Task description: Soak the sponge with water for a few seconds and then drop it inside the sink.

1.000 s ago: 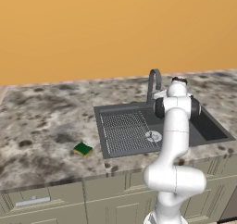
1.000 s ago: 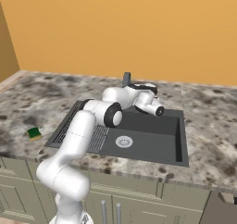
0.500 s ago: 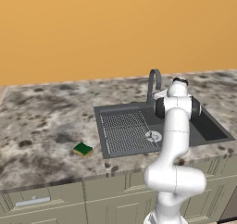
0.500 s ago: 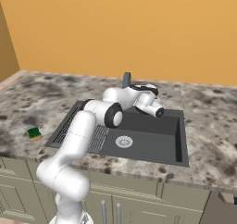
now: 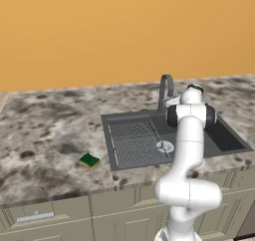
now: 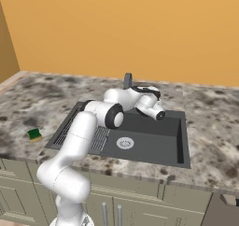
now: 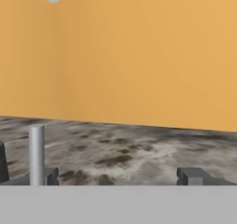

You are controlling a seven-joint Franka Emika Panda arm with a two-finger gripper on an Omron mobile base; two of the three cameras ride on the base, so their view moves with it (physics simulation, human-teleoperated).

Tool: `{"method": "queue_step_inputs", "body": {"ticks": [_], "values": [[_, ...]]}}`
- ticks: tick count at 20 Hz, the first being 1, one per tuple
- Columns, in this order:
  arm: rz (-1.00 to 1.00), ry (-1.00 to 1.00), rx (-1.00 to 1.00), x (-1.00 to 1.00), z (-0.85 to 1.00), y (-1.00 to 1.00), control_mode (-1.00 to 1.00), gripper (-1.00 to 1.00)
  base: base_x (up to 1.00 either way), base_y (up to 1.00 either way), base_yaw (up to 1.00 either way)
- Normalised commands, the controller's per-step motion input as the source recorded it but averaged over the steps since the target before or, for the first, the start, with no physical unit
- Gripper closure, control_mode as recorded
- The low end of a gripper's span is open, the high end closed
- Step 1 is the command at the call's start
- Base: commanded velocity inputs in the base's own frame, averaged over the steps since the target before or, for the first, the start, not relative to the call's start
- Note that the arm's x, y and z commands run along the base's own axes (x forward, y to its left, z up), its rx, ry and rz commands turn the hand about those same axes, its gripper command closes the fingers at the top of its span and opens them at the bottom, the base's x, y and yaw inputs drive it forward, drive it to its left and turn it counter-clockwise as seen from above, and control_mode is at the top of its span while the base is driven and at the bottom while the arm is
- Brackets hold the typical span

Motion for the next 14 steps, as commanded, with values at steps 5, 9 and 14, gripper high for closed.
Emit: {"method": "queue_step_inputs", "body": {"ticks": [5,9,14], "values": [[-0.04,0.0,0.0,0.0,-0.1,-0.32,-1.0,-1.0,0.0,0.0,0.0],[-0.03,0.02,0.03,0.0,-0.22,-0.43,-1.0,-1.0,0.0,0.0,0.0],[-0.03,0.04,0.09,0.0,-0.44,-0.5,-1.0,-1.0,0.0,0.0,0.0]]}}
